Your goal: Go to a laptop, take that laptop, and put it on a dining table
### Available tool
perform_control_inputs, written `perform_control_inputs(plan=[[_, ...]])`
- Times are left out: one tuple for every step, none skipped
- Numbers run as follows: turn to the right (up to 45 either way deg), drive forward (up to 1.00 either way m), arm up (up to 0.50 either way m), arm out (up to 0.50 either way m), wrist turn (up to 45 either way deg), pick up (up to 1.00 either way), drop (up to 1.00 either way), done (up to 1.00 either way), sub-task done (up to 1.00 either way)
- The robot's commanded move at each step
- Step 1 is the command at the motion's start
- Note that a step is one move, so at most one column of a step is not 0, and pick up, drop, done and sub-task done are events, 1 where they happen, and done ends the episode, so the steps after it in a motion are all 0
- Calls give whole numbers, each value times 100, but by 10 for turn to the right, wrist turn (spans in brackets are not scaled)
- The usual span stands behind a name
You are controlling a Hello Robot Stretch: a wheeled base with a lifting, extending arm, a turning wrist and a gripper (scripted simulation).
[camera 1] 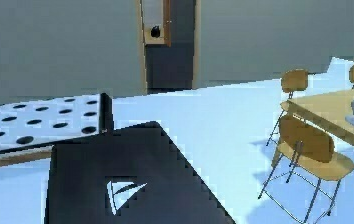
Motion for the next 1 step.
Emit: perform_control_inputs(plan=[[-30, 0, 0, 0, 0, 0, 0, 0, 0]])
